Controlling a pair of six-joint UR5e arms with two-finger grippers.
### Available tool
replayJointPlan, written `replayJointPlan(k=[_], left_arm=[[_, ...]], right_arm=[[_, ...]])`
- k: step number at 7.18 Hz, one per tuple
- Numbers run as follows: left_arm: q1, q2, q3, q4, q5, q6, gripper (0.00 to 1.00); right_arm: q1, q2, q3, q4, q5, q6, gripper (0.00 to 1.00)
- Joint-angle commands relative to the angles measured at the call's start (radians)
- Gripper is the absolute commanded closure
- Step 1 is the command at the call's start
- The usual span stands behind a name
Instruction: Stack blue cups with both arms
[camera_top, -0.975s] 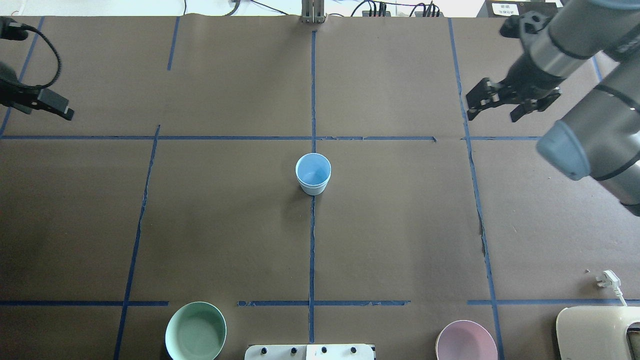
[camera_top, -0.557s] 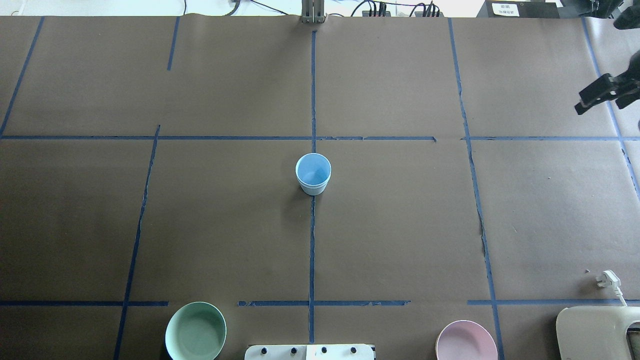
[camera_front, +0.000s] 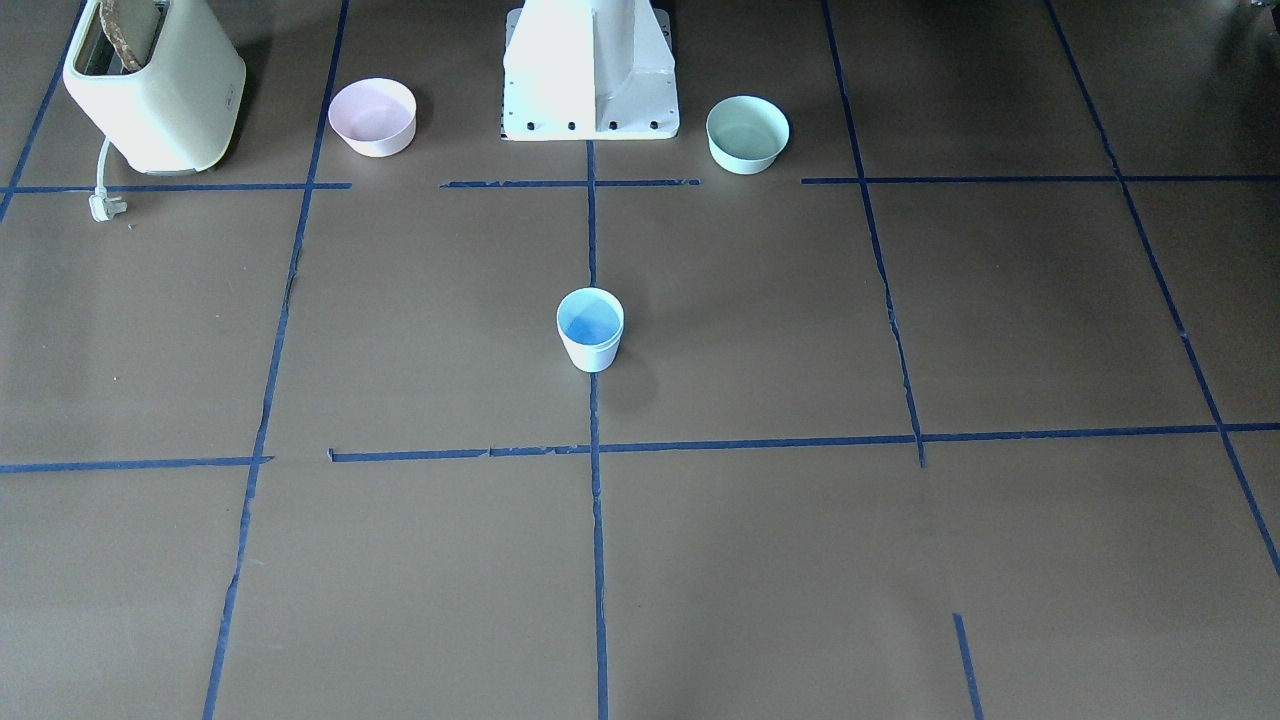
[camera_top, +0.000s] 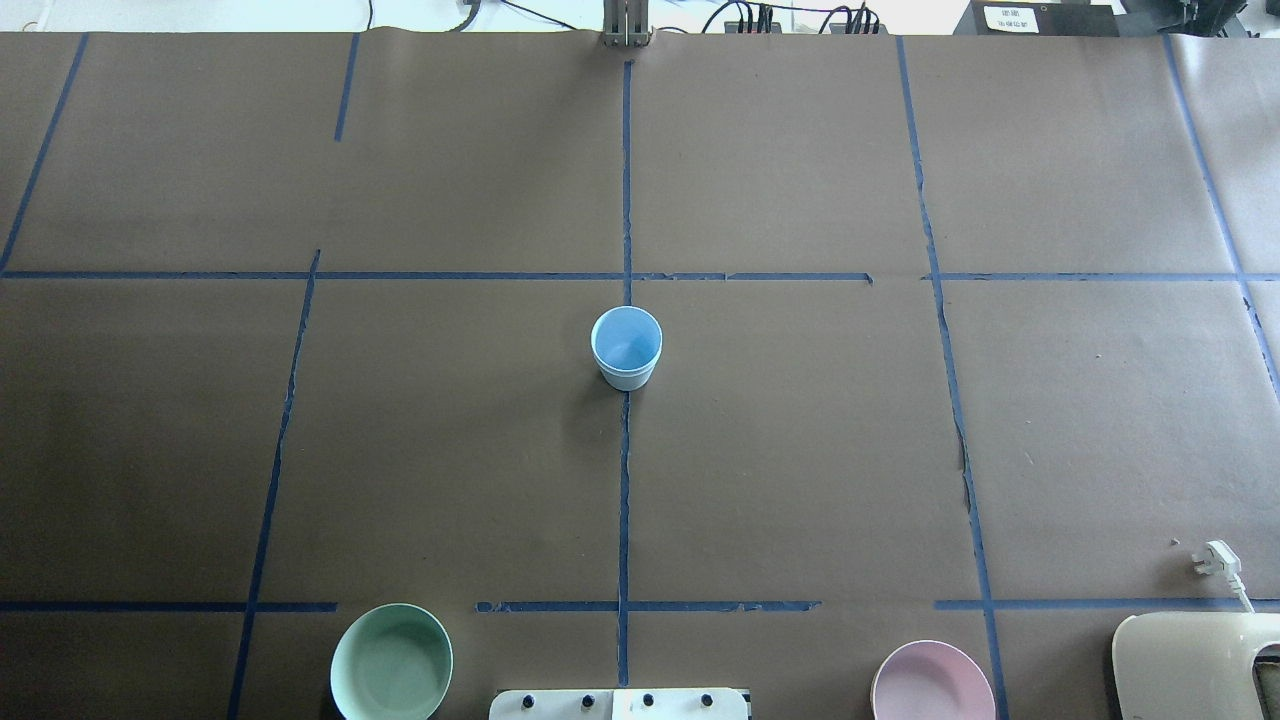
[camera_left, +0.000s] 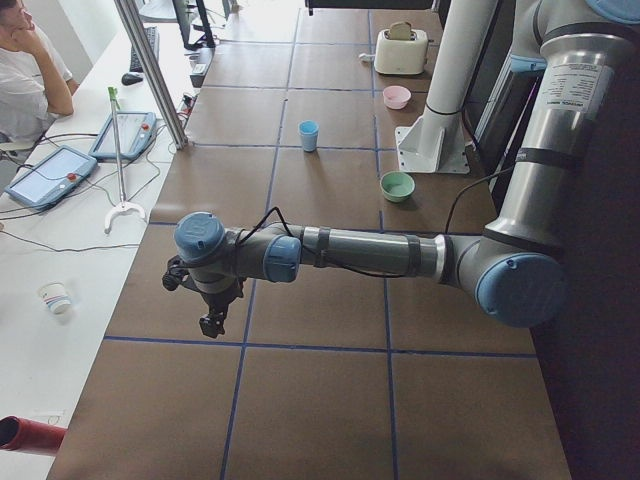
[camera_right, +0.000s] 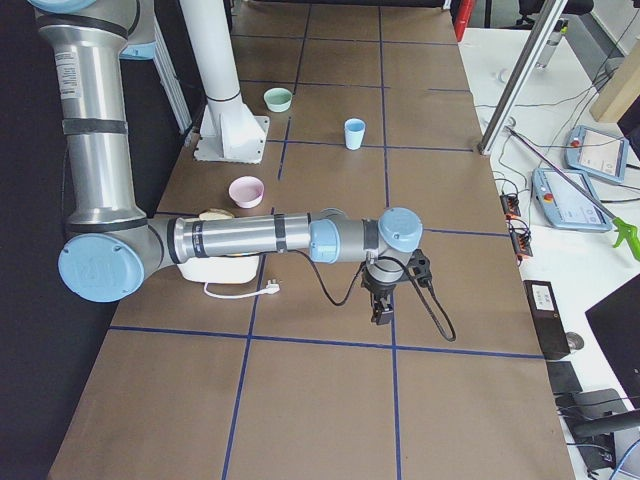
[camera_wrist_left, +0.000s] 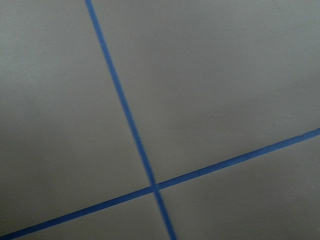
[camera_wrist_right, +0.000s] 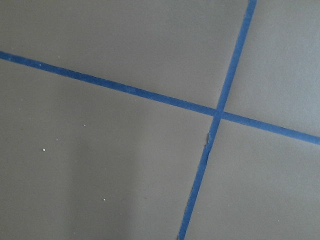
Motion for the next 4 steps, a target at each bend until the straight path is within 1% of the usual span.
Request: replayJointPlan(k=[1, 2, 4], left_arm=[[-0.005, -0.026, -0.001, 0.11, -0.017, 0.001, 0.0], [-0.004, -0.027, -0.002, 0.124, -0.02, -0.004, 0.0], [0.007, -0.017, -0.002, 0.11, -0.02, -0.011, 0.0]], right_arm=[[0.016, -0.015, -0.006, 0.001, 0.007, -0.017, 0.0], [0.019, -0.02, -0.008, 0.001, 0.007, -0.016, 0.0], [0.033, -0.018, -0.008, 0.001, 0.01, -0.013, 0.0]])
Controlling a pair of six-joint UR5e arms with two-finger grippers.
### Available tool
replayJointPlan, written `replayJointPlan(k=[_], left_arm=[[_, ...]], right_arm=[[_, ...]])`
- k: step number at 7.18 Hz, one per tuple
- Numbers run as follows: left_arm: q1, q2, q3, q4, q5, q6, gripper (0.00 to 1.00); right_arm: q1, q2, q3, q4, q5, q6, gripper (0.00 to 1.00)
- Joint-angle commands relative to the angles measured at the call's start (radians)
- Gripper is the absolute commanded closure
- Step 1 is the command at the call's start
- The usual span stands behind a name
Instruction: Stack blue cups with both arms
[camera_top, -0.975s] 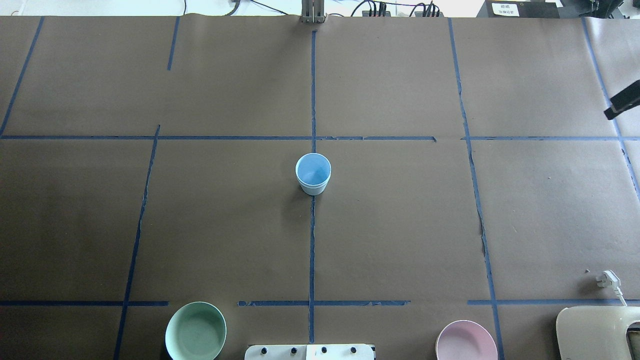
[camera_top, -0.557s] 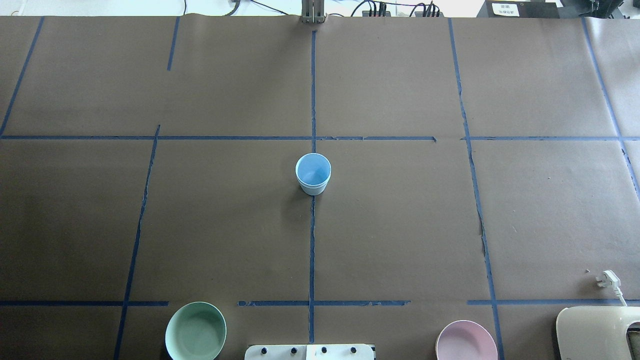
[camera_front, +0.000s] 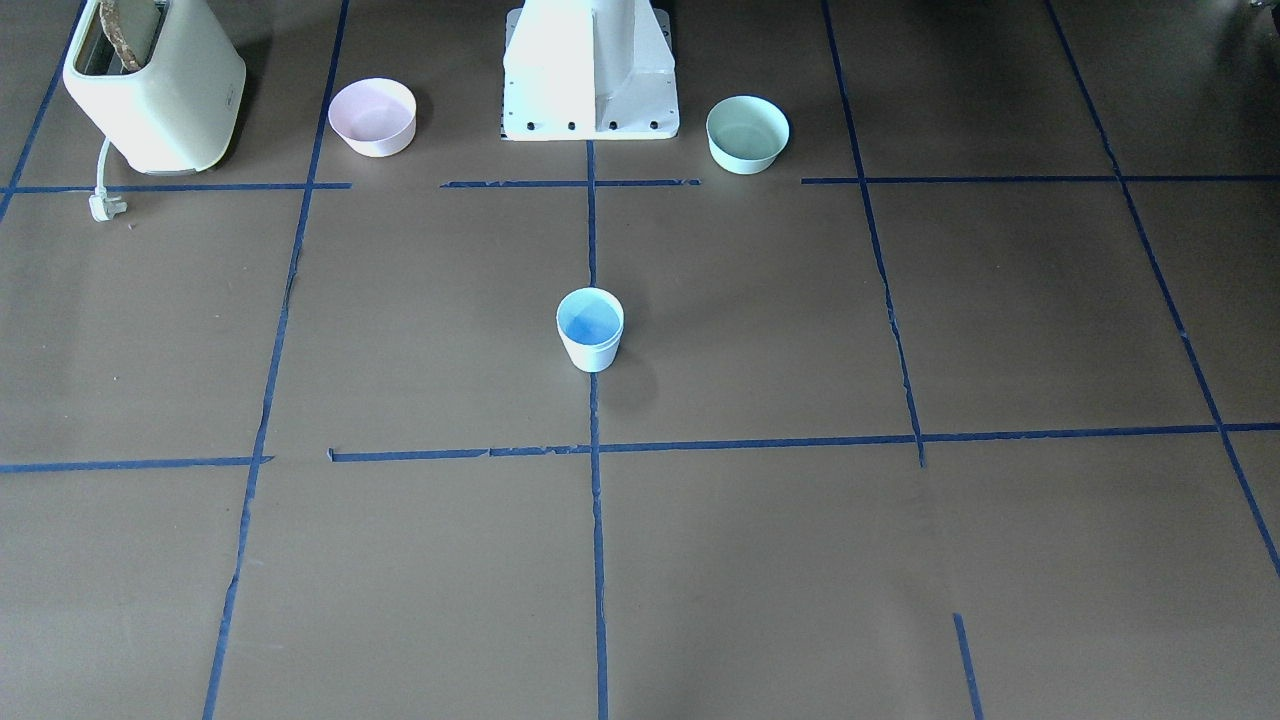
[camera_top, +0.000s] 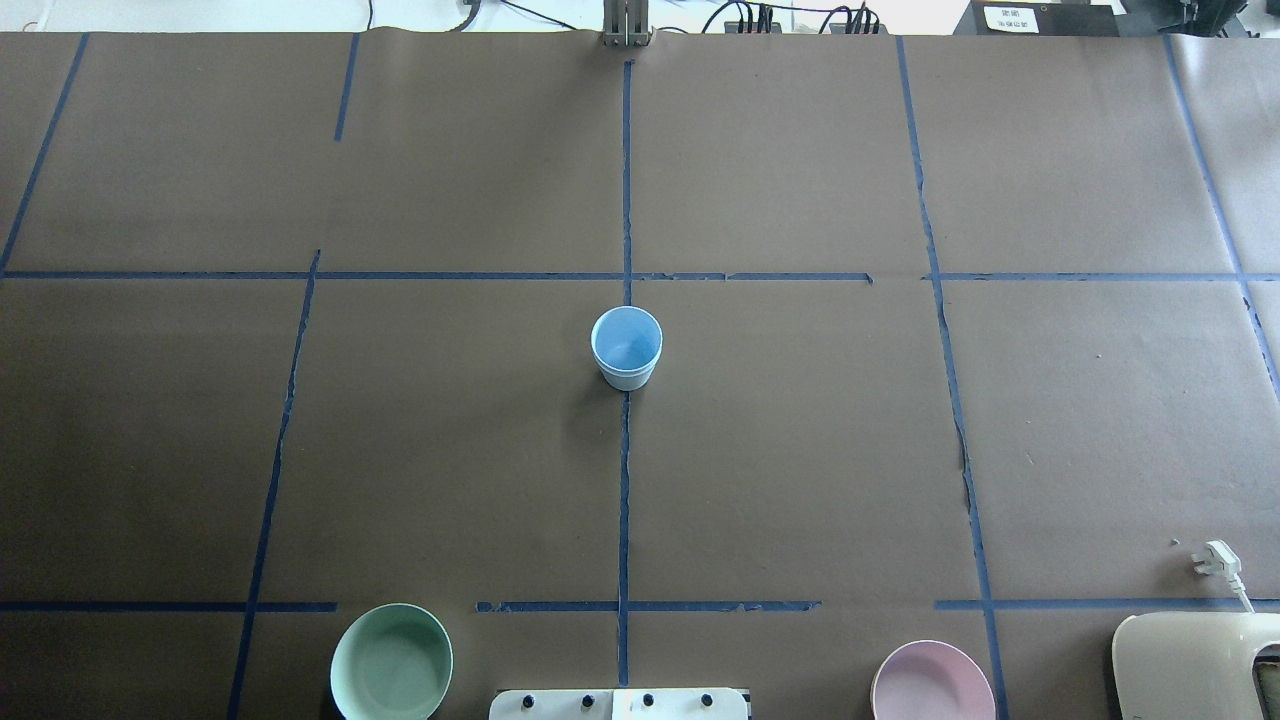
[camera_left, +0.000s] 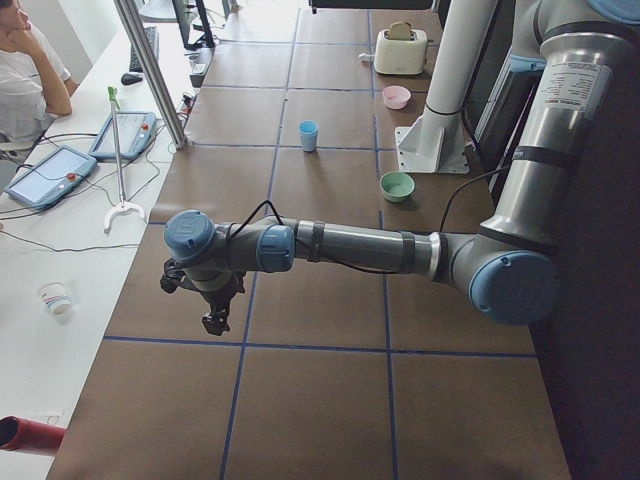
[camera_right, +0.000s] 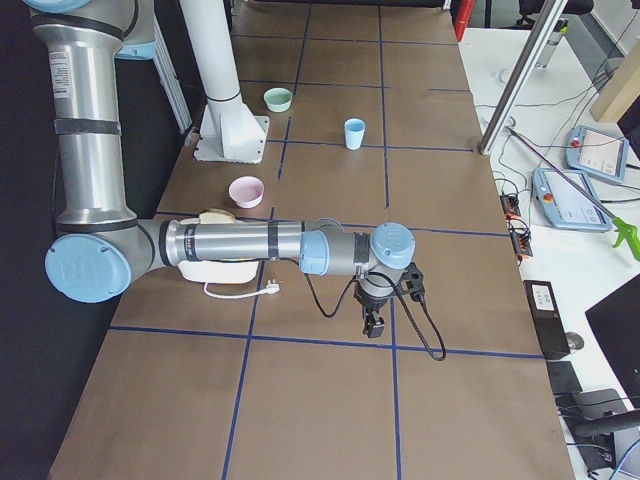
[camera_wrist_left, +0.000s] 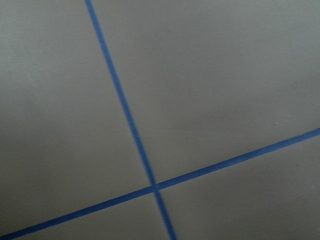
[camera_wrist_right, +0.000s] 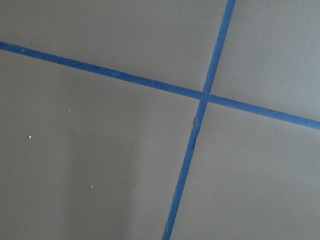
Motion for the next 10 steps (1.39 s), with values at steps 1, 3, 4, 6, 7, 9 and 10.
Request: replayJointPlan(k=[1, 3, 4, 6, 7, 9, 10], left_arm=[[0.004, 0.009, 0.0, -0.005, 0.0, 0.004, 0.0], [0.004, 0.032, -0.019, -0.007, 0.008, 0.008, 0.0], [0.004, 0.038, -0.023, -0.021, 0.006, -0.001, 0.0], [0.004, 0.049, -0.072, -0.025, 0.005, -0.003, 0.0], [0.004, 0.073, -0.079, -0.028, 0.0, 0.002, 0.0], [0.006, 0.129, -0.074, -0.137, 0.006, 0.001, 0.0], [0.004, 0.149, -0.074, -0.178, 0.005, 0.001, 0.0]], right_arm=[[0.01, 0.001, -0.004, 0.0, 0.0, 0.003, 0.0], [0.016, 0.001, -0.01, 0.0, 0.0, 0.001, 0.0], [0.016, 0.007, -0.013, 0.0, -0.003, 0.003, 0.0], [0.016, 0.007, -0.018, 0.0, -0.001, 0.033, 0.0], [0.016, 0.006, -0.025, 0.002, -0.003, 0.03, 0.0], [0.016, -0.002, -0.018, 0.002, -0.001, 0.026, 0.0], [0.016, -0.002, -0.018, 0.002, 0.0, 0.03, 0.0]])
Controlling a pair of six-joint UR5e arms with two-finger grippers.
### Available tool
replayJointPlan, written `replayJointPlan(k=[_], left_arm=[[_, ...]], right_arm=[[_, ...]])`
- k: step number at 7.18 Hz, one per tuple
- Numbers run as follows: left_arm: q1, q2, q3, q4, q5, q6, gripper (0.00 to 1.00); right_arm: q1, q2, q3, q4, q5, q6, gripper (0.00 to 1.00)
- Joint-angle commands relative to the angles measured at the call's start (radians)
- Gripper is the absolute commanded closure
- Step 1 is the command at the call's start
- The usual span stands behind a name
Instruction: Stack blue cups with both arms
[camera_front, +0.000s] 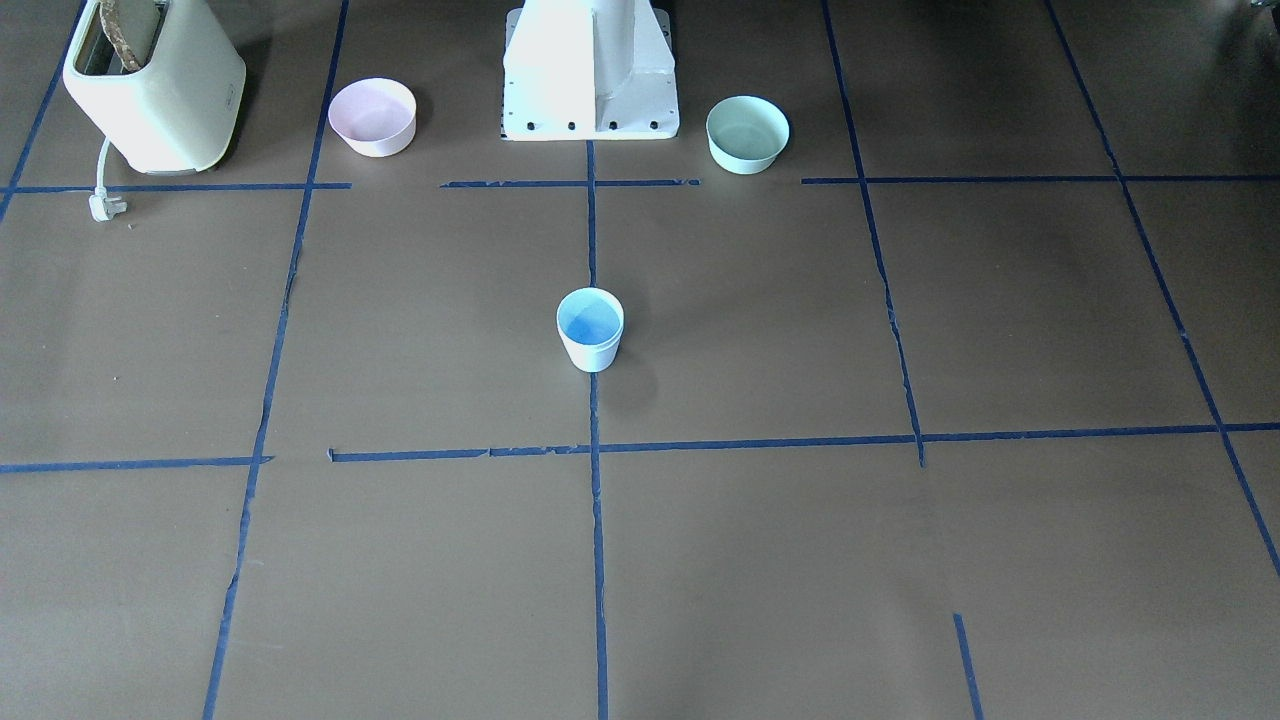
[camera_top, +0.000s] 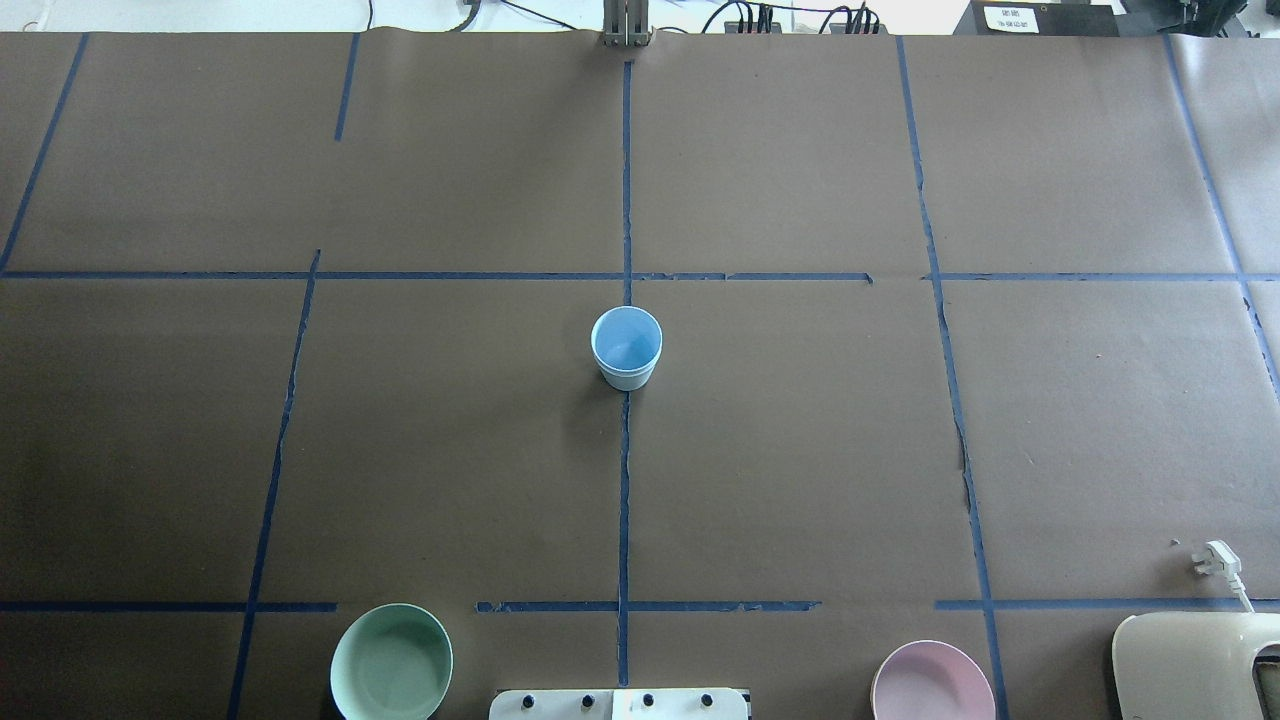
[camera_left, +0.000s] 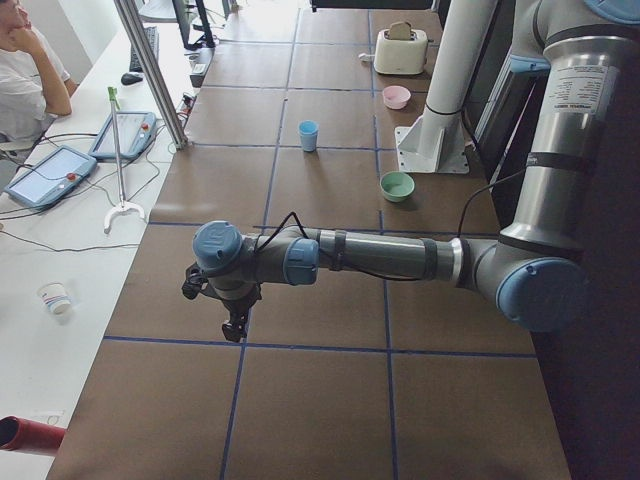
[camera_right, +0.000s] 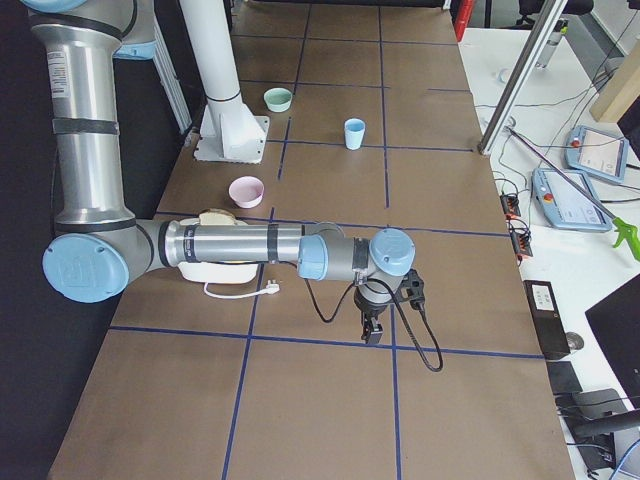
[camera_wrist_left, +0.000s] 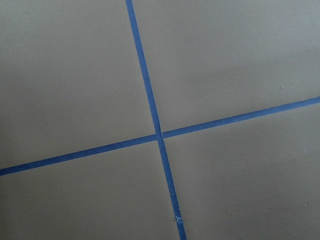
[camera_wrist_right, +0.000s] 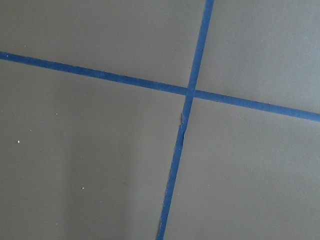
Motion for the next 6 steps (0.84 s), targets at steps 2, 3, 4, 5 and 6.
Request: replayJointPlan(k=[2, 3, 4, 5, 6], left_arm=[[0.001, 0.028, -0.002, -0.057, 0.004, 0.0, 0.0], [0.001, 0.026, -0.002, -0.057, 0.008, 0.003, 0.0], [0.001, 0.026, -0.004, -0.057, 0.008, 0.004, 0.0], [0.001, 0.024, -0.005, -0.057, 0.008, 0.004, 0.0], [0.001, 0.026, -0.004, -0.057, 0.01, 0.004, 0.0]], right_arm=[[0.0, -0.001, 0.002, 0.0, 0.001, 0.005, 0.0], [0.0, -0.001, 0.004, 0.0, 0.001, 0.005, 0.0], [0.0, 0.002, 0.005, 0.0, 0.003, 0.005, 0.0], [0.0, 0.001, 0.007, 0.0, 0.003, 0.005, 0.0], [0.0, -0.001, 0.005, 0.0, 0.004, 0.003, 0.0]])
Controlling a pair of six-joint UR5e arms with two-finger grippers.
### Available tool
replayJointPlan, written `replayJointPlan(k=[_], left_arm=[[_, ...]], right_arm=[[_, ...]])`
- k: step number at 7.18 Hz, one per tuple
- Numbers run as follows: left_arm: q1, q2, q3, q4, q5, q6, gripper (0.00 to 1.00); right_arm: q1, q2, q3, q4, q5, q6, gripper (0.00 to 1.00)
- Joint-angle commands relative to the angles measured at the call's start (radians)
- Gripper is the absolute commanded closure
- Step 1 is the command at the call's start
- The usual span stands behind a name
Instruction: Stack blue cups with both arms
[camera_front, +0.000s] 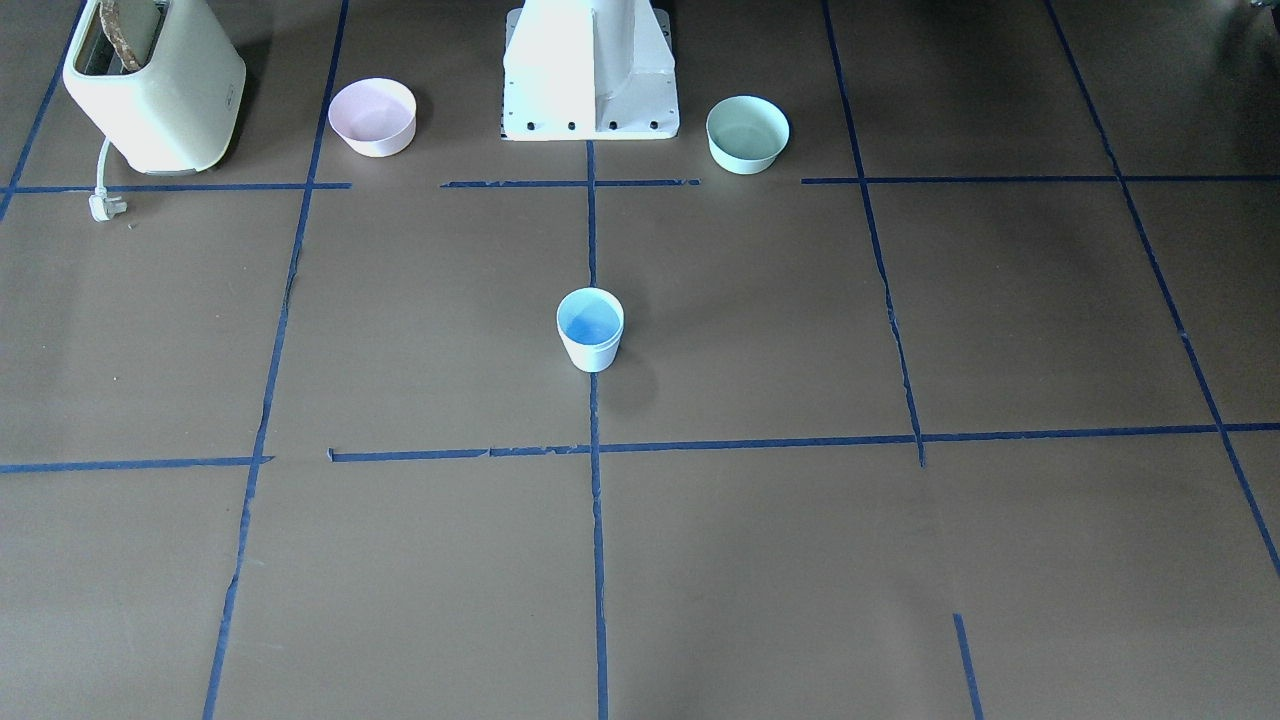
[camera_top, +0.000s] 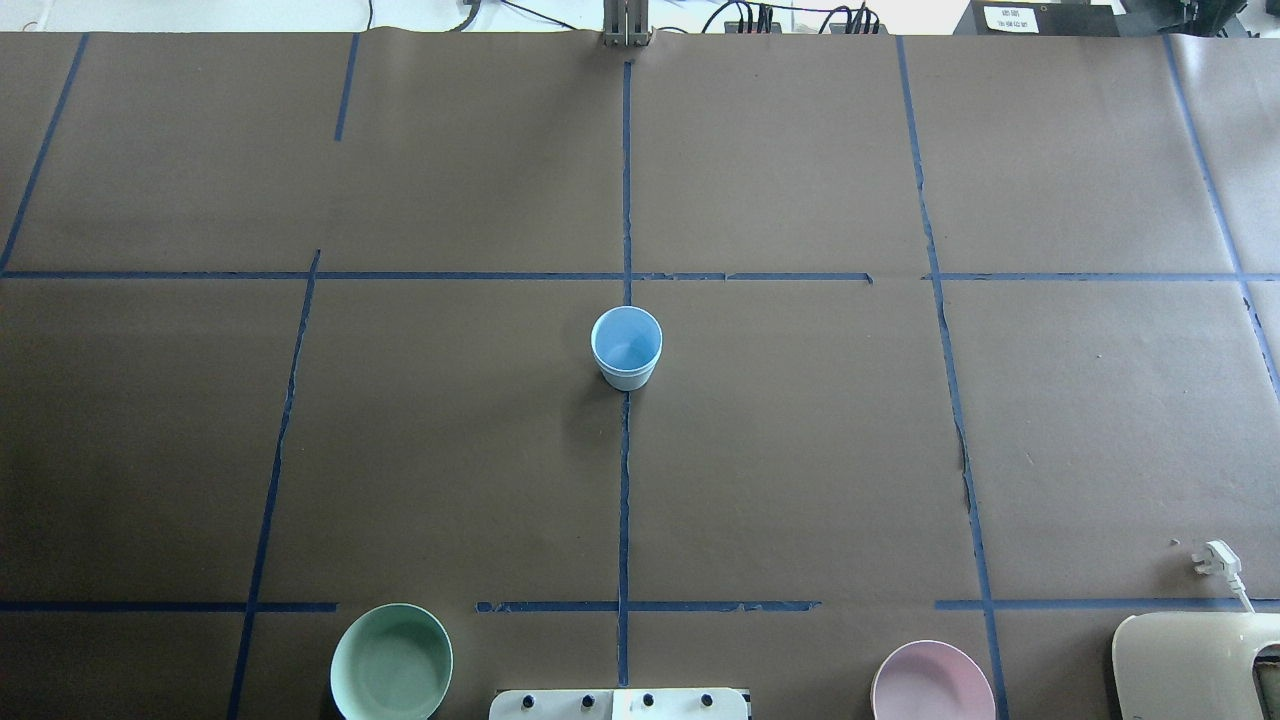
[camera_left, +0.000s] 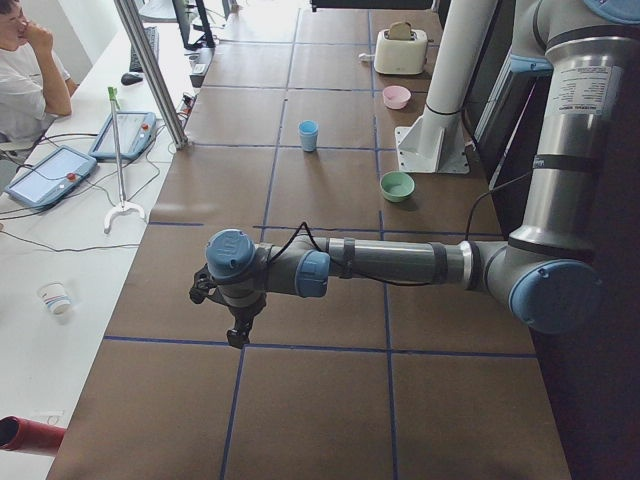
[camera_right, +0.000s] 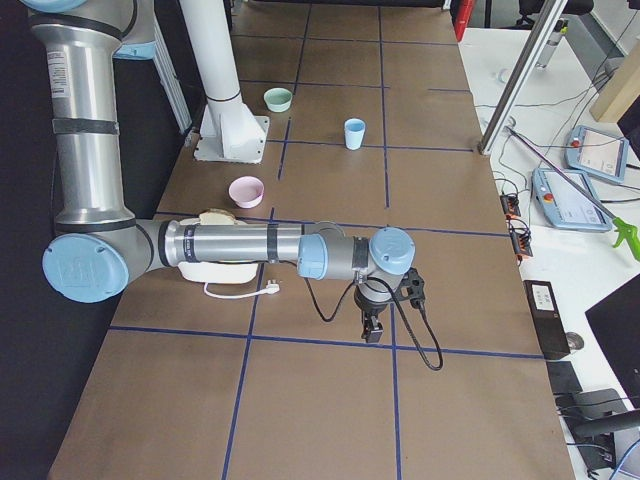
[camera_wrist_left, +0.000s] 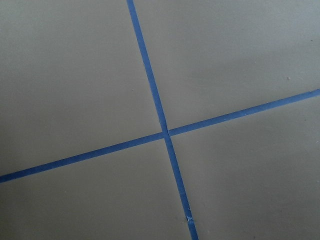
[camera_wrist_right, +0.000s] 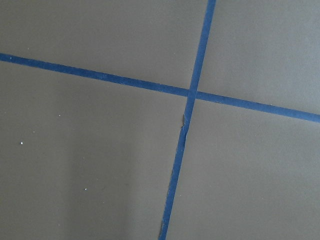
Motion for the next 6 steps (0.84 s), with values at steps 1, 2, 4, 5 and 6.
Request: replayJointPlan(k=[1, 2, 4, 5, 6], left_arm=[[0.0, -0.001, -0.001, 0.003, 0.003, -0.001, 0.0], [0.0, -0.001, -0.001, 0.003, 0.003, -0.001, 0.0], [0.0, -0.009, -0.003, 0.004, 0.004, -0.003, 0.0], [0.002, -0.013, 0.002, 0.011, 0.035, -0.004, 0.0], [0.002, -0.016, -0.001, 0.015, 0.097, -0.006, 0.0]], right_arm=[[0.0, -0.001, 0.0, 0.0, 0.001, -0.001, 0.0], [0.0, -0.003, -0.002, 0.0, 0.001, -0.001, 0.0], [0.0, -0.006, -0.003, 0.0, 0.001, -0.001, 0.0], [0.0, -0.006, -0.003, 0.0, 0.001, -0.001, 0.0], [0.0, -0.004, -0.003, 0.0, 0.001, -0.001, 0.0]])
